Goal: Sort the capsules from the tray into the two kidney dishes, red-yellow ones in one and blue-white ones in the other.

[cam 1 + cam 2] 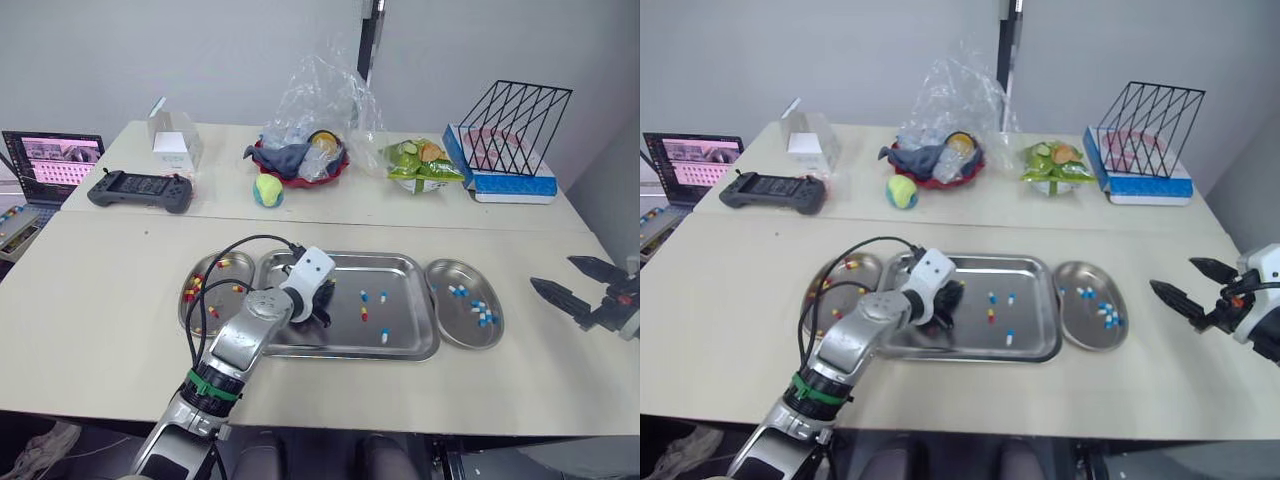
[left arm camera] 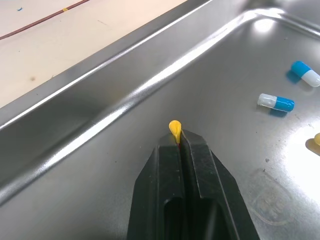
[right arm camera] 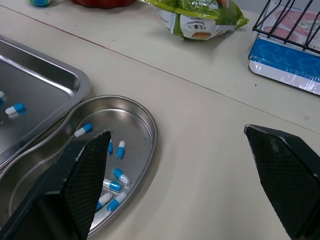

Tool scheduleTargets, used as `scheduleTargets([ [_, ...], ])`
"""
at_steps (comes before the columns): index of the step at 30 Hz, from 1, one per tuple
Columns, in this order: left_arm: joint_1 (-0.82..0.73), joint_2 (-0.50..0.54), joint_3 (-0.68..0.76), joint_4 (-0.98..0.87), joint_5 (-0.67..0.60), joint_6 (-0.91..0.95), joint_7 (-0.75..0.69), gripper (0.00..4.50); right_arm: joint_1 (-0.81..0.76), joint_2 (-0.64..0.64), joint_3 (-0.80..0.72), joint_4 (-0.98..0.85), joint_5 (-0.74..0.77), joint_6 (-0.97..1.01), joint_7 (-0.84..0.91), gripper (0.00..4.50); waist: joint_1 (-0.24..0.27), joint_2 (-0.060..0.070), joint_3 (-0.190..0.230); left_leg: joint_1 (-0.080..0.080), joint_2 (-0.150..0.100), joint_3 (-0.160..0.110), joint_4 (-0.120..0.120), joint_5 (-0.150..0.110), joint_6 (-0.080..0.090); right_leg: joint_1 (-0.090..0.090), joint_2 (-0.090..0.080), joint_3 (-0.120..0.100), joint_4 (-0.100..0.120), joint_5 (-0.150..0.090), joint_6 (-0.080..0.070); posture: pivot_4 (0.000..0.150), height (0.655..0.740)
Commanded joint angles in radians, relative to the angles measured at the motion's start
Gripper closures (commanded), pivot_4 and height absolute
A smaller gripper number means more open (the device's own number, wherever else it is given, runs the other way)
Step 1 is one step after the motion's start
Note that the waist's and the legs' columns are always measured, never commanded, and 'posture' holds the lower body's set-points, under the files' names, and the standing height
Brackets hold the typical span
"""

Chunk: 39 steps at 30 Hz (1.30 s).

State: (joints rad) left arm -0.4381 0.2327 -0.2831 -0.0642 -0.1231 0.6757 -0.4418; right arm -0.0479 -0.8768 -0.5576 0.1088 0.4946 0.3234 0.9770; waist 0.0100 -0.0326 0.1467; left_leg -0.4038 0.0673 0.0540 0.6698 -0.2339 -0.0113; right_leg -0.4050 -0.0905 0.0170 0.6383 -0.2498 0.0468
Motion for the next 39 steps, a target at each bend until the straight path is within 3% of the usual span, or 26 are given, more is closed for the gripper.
scheduleTargets([
  [1,0.014,-0.013,0.134,-0.108,-0.112,-0.058,-0.043,4.49,-0.034,-0.006,0.006,-0.018,0.014,0.002,-0.006,0.00,-0.001,0.000,0.000,0.000,0.000,0.000,0.000,0.000,0.000,0.000,0.000,0.000,0.000,0.000,0.000,0.150,0.7334],
  [10,0.049,0.091,0.306,-0.252,-0.300,-0.044,-0.165,4.49,-0.088,-0.007,0.051,0.029,0.000,-0.015,0.008,0.00,0.002,0.001,0.000,-0.001,-0.001,-0.001,0.000,0.000,0.000,0.001,0.000,0.000,-0.001,0.000,0.000,0.150,0.7334],
  [12,0.058,0.131,0.341,-0.248,-0.319,-0.029,-0.175,4.49,-0.095,-0.008,0.058,0.036,0.000,-0.017,0.007,0.00,0.002,0.001,0.000,-0.001,-0.001,-0.001,0.000,0.000,0.000,0.001,0.000,0.000,-0.001,0.000,0.000,0.150,0.7334],
  [14,0.096,0.242,0.441,-0.208,-0.332,-0.016,-0.213,4.49,-0.102,-0.009,0.067,0.041,0.000,-0.021,0.011,0.00,-0.002,0.001,0.000,-0.001,0.000,-0.001,0.000,0.000,0.000,0.001,0.000,0.000,-0.001,0.000,0.000,0.150,0.7334],
  [19,0.181,0.369,0.455,-0.132,-0.297,-0.069,-0.271,4.49,-0.115,-0.007,0.082,0.054,-0.004,-0.026,0.017,0.00,-0.014,0.002,0.001,0.000,0.000,0.000,-0.003,0.000,0.000,0.000,0.001,0.000,-0.001,-0.001,-0.001,0.150,0.7334],
  [26,0.224,0.388,0.429,-0.089,-0.240,-0.087,-0.241,4.49,-0.122,-0.007,0.091,0.056,-0.002,-0.027,0.019,0.00,0.003,0.002,0.001,-0.002,0.000,-0.001,-0.002,0.000,0.000,0.001,0.001,0.000,-0.005,-0.001,0.000,0.150,0.7334],
  [30,0.209,0.409,0.416,-0.051,-0.197,-0.109,-0.240,3.31,-0.122,-0.007,0.093,0.056,-0.003,-0.026,0.019,0.00,0.001,0.002,0.001,-0.002,0.000,-0.001,-0.003,0.000,0.000,0.001,0.001,0.001,-0.005,-0.001,0.000,0.150,0.7334],
  [39,0.167,0.480,0.514,0.033,-0.248,-0.149,-0.336,0.30,-0.130,-0.007,0.100,0.060,-0.007,-0.025,0.019,0.00,0.000,0.002,0.001,-0.002,0.000,-0.001,-0.003,0.000,0.000,0.001,0.001,0.001,-0.005,-0.001,0.000,0.150,0.7334],
])
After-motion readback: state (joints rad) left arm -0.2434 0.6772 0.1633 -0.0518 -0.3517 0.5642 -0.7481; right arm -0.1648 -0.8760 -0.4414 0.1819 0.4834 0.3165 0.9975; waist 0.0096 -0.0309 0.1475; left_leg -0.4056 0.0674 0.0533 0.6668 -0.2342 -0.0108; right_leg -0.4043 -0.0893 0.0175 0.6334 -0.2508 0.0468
